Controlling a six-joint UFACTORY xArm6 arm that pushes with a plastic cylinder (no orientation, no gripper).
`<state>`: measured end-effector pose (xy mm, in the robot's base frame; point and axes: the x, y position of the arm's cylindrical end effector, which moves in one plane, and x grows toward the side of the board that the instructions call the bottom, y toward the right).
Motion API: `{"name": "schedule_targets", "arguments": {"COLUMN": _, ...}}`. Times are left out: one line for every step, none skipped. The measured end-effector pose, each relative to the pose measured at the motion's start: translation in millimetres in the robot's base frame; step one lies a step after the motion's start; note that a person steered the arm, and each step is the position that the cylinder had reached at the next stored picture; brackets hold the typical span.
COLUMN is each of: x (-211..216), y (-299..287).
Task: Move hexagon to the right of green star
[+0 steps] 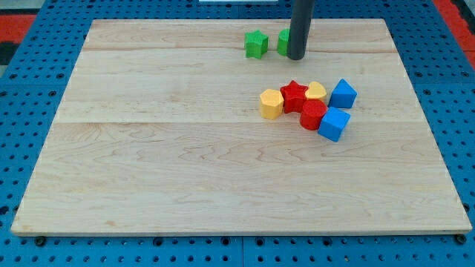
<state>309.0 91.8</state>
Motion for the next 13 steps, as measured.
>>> {"name": "schedule_targets", "arguments": {"x": 44.1, "y": -61.0}}
{"name": "schedule_targets", "arguments": {"x": 59.9, "y": -138.2}}
{"name": "schedule_targets", "arguments": {"x": 109.2, "y": -158.7}}
{"name": "schedule_targets", "arguments": {"x": 139.4, "y": -132.7}}
{"name": "schedule_targets", "arguments": {"x": 139.4, "y": -70.1}}
{"name": "schedule_targets", "arguments": {"x": 138.8, "y": -15.3}}
{"name": "schedule_targets", "arguments": {"x": 119.8, "y": -20.6}}
{"name": "schedule_targets", "arguments": {"x": 98.1, "y": -47.9}}
{"name": "schedule_targets", "arguments": {"x": 88.0, "y": -81.3}}
{"name": "schedule_targets", "arguments": {"x": 63.1, "y": -116.8}}
{"name": "schedule_targets", "arguments": {"x": 56.6, "y": -146.0}}
{"name": "schedule_targets", "arguments": {"x": 46.5, "y": -153.9}}
{"name": "schedule_targets", "arguments": {"x": 40.7, "y": -137.1}}
